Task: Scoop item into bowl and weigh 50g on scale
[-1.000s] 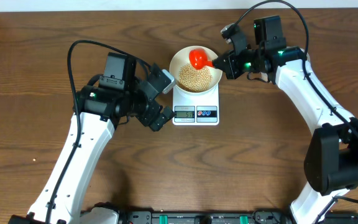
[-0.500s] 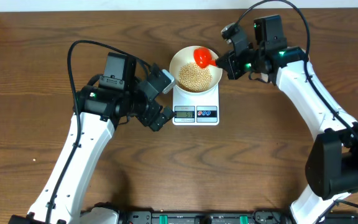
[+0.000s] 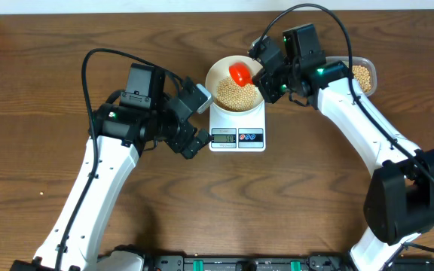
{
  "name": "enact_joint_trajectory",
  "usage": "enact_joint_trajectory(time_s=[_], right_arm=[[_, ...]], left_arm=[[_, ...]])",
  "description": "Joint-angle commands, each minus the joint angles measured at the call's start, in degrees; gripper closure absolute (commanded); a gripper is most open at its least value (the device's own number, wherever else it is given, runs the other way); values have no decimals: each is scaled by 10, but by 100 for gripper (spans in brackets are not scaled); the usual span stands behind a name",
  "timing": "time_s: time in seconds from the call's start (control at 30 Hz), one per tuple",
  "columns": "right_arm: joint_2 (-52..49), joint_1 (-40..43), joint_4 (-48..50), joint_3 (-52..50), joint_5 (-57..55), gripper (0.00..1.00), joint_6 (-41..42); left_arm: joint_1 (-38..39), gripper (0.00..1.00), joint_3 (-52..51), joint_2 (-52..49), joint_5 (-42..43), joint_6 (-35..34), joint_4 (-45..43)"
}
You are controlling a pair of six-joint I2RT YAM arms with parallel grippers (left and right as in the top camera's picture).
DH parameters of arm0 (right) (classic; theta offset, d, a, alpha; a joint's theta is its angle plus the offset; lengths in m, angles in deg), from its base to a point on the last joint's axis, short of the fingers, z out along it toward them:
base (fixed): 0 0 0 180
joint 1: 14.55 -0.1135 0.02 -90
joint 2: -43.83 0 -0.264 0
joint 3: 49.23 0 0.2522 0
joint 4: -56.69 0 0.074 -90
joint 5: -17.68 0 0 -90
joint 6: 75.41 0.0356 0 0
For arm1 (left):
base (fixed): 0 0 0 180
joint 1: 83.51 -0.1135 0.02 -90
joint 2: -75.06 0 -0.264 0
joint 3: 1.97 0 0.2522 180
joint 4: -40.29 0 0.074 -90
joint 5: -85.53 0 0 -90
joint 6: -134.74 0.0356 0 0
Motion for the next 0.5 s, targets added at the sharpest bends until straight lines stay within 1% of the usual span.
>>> enact_joint_trajectory(time_s=[0.0, 0.13, 0.47], right_arm=[[2, -3, 1, 3, -9, 99, -11], [2, -3, 1, 3, -6, 99, -10], [2, 14, 14, 3, 89, 99, 33]], left_arm=[[1, 6, 11, 5, -1, -5, 2], [1, 6, 11, 5, -1, -5, 2], [1, 5, 11, 5, -1, -5, 2]])
